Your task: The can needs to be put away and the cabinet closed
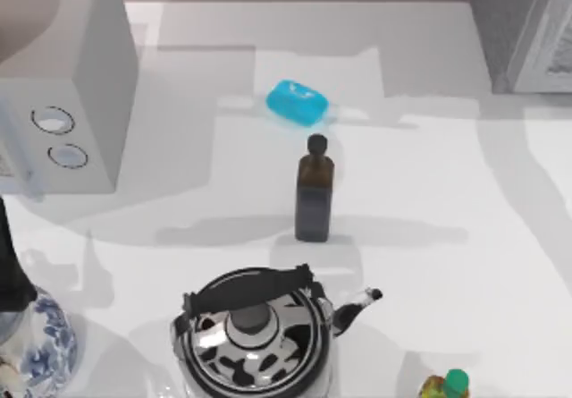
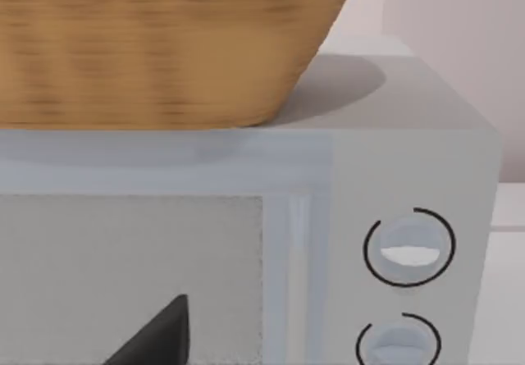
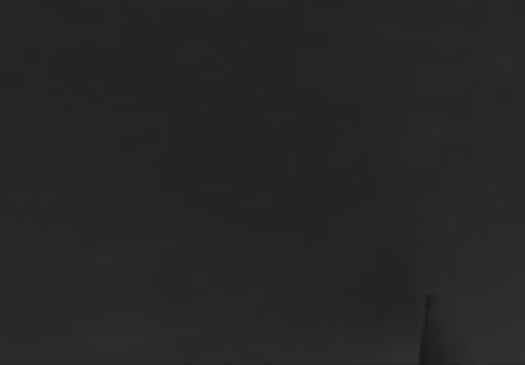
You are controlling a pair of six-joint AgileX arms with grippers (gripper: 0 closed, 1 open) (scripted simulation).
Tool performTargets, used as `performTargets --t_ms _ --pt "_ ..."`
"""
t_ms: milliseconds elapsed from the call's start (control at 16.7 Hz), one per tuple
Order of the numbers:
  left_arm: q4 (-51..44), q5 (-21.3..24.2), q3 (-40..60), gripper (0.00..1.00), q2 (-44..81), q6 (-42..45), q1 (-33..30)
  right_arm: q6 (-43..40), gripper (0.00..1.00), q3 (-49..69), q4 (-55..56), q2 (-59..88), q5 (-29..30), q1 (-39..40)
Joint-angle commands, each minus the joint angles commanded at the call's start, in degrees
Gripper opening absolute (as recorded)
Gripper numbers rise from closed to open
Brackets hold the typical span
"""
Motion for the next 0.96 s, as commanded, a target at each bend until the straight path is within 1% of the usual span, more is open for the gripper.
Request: performTargets --t_ms 180,360,420,960 --pt "0.0 0.0 0.0 1.0 0.0 0.0 0.0 0.08 1.0 -0.83 -0.31 -0.25 3.84 3.94" --pt "0.0 0.0 0.0 1.0 0.0 0.0 0.0 0.08 1.0 -0.86 -0.33 -0.26 3.97 4.07" --pt "0.0 0.0 0.0 1.0 0.0 0.0 0.0 -0.62 1.0 -0.48 -0.74 -1.57 5.03 2.71" --pt "0.0 0.0 0.0 1.0 0.0 0.0 0.0 -0.55 1.0 5.64 1.85 7.09 0.4 -2.06"
